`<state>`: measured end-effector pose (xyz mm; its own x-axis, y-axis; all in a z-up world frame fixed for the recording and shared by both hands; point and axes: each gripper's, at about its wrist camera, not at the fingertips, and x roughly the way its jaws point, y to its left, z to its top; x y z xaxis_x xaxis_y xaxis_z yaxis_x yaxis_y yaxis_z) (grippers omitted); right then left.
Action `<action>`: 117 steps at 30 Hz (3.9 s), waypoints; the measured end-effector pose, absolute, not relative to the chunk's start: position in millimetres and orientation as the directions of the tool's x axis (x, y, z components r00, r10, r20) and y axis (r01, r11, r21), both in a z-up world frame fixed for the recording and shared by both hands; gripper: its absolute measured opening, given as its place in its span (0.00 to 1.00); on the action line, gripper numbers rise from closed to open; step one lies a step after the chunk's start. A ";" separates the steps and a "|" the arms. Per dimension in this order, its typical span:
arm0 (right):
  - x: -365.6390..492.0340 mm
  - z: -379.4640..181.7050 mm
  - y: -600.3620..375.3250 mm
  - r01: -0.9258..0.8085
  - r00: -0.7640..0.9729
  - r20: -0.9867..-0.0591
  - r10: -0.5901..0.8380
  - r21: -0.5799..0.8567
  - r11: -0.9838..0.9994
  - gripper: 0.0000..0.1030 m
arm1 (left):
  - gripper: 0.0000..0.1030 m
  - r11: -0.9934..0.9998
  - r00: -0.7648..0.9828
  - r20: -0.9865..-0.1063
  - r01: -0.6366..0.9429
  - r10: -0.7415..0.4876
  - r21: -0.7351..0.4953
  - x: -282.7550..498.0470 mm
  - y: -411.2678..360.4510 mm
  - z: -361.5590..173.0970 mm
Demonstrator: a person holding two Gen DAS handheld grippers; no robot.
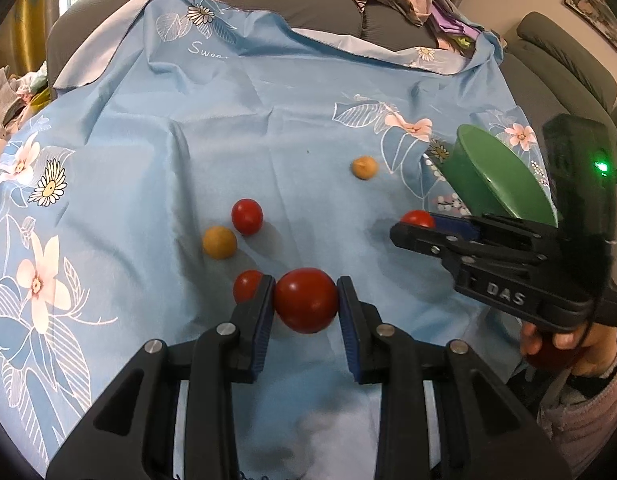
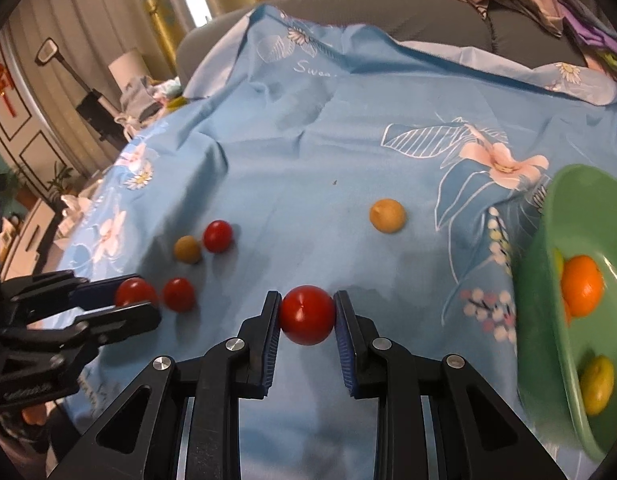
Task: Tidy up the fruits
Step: 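Grasp a cherry tomato with the left tool while the right tool grasps another, then carry both red cherry tomatoes over the green bowl with both tools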
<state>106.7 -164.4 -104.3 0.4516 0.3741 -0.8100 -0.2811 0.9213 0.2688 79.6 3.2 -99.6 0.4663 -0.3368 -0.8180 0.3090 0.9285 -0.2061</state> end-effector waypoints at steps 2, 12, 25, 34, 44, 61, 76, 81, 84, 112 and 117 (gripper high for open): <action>98.0 -98.4 -167.4 -0.283 0.463 -0.800 0.382 0.275 0.919 0.27 | 0.29 0.928 0.468 -0.817 0.314 -0.336 -0.202 75.8 0.1 -97.1; 65.9 -76.0 -177.1 -0.275 0.511 -0.760 0.402 0.299 0.914 0.27 | 0.29 0.928 0.483 -0.811 0.325 -0.330 -0.184 54.9 -8.6 -84.3; 37.3 -49.6 -186.4 -0.279 0.571 -0.710 0.411 0.303 0.911 0.27 | 0.29 0.926 0.517 -0.793 0.347 -0.323 -0.151 32.1 -22.5 -63.4; 23.1 -29.6 -193.3 -0.295 0.620 -0.662 0.422 0.302 0.907 0.27 | 0.29 0.927 0.536 -0.786 0.356 -0.308 -0.120 25.3 -30.9 -52.7; 17.3 -18.8 -201.9 -0.304 0.652 -0.626 0.427 0.300 0.904 0.27 | 0.29 0.924 0.541 -0.788 0.372 -0.294 -0.089 25.2 -44.7 -47.2; 19.3 -24.1 -234.9 -0.254 0.679 -0.604 0.418 0.341 0.905 0.27 | 0.29 0.903 0.523 -0.801 0.427 -0.291 -0.049 38.8 -80.9 -45.6; 19.9 -26.8 -277.0 -0.171 0.721 -0.586 0.369 0.365 0.915 0.27 | 0.29 0.857 0.510 -0.796 0.515 -0.327 -0.022 56.1 -131.8 -39.1; 21.4 -29.8 -292.4 -0.144 0.733 -0.583 0.352 0.373 0.917 0.27 | 0.29 0.839 0.510 -0.791 0.545 -0.337 -0.006 63.3 -150.8 -35.3; 23.0 -33.0 -302.0 -0.123 0.739 -0.583 0.337 0.376 0.918 0.27 | 0.29 0.825 0.508 -0.789 0.565 -0.345 0.003 70.4 -166.1 -33.1; 48.5 -68.9 -356.0 0.026 0.731 -0.641 0.233 0.368 0.930 0.27 | 0.30 0.759 0.406 -0.843 0.652 -0.353 -0.004 121.6 -249.5 -78.2; 50.4 -69.9 -355.8 0.033 0.729 -0.647 0.224 0.359 0.933 0.27 | 0.30 0.755 0.403 -0.847 0.656 -0.347 0.002 126.2 -253.2 -81.6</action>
<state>50.4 -355.8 -69.9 0.7288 0.2236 -0.6471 0.0330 0.9326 0.3594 126.2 -253.2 -81.6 0.4030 -0.3474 -0.8467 0.6557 0.7550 0.0023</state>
